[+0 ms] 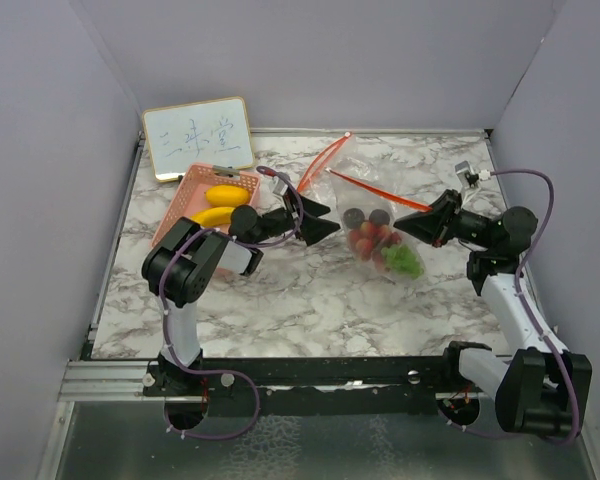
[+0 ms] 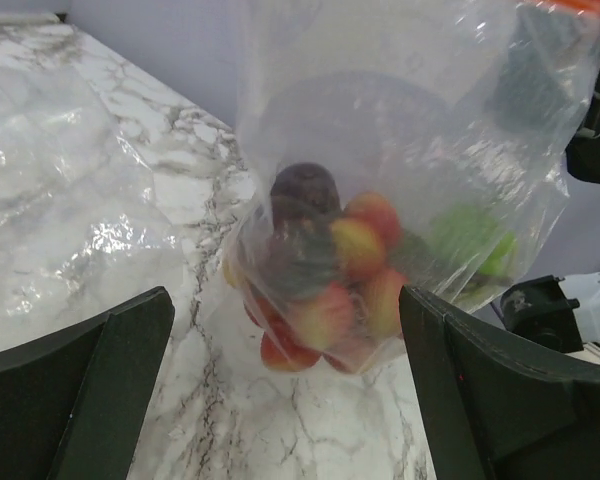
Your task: Open the zip-top bag and remove the fake food
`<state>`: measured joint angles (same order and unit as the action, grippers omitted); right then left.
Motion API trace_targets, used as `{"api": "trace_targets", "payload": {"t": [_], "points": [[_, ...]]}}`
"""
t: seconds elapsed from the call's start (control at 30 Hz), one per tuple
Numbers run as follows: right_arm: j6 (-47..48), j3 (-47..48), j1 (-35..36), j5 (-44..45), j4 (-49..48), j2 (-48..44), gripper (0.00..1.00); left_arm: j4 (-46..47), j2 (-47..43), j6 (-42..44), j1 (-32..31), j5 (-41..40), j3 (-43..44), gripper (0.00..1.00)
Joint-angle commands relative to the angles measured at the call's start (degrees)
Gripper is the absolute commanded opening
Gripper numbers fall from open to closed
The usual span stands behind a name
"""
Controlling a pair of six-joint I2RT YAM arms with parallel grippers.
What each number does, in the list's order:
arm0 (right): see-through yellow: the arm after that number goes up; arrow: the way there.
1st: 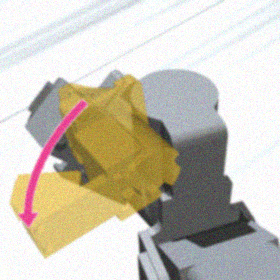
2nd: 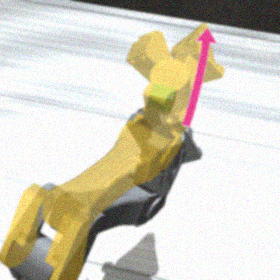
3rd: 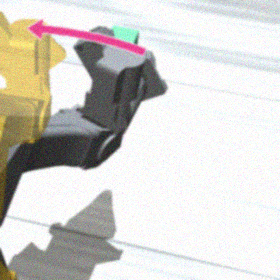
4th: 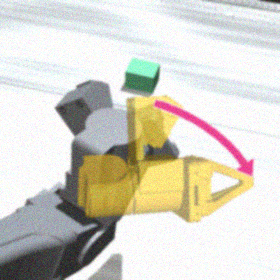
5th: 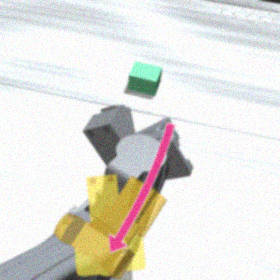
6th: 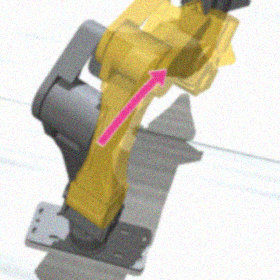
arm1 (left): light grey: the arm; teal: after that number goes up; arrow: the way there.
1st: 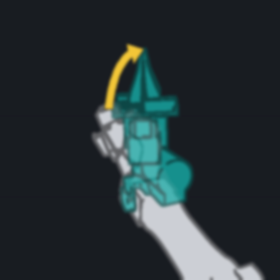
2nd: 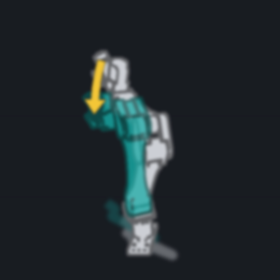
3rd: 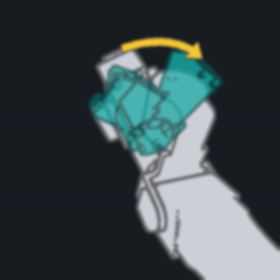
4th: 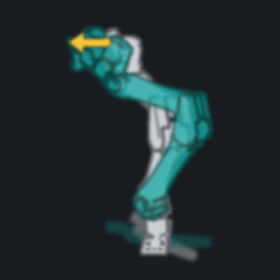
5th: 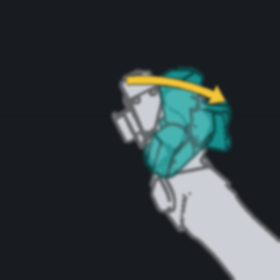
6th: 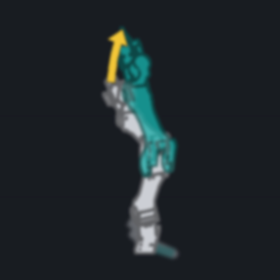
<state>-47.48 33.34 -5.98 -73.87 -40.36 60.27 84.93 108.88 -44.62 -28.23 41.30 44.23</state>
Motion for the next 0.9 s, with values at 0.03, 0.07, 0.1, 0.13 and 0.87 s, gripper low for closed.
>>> {"api": "trace_targets", "payload": {"t": [0.03, 0.07, 0.1, 0.13, 0.87], "points": [[-5.6, 1.4, 0.3, -2.8, -10.8, -2.1, 0.01, 14.3, 1.2, -3.9, 0.2, 3.5, 1.8, 0.99], [-5.7, 1.3, 0.3, -2.8, -10.6, -2.5, 0.01, 12.8, 0.4, -2.4, 0.4, 3.0, 1.6, 0.99], [-5.8, 1.1, 0.3, -2.8, -10.5, -2.8, 0.01, 11.5, -0.3, -1.0, 0.6, 2.6, 1.4, 0.99], [-5.9, 0.9, 0.3, -2.8, -10.2, -3.2, 0.01, 10.3, -0.9, 0.2, 1.1, 2.4, 1.5, 0.99], [-11.8, -0.6, 0.3, -4.0, -15.5, -5.5, 0.01, 16.6, 2.9, -7.8, 1.9, 13.3, 16.5, 0.85]]}}
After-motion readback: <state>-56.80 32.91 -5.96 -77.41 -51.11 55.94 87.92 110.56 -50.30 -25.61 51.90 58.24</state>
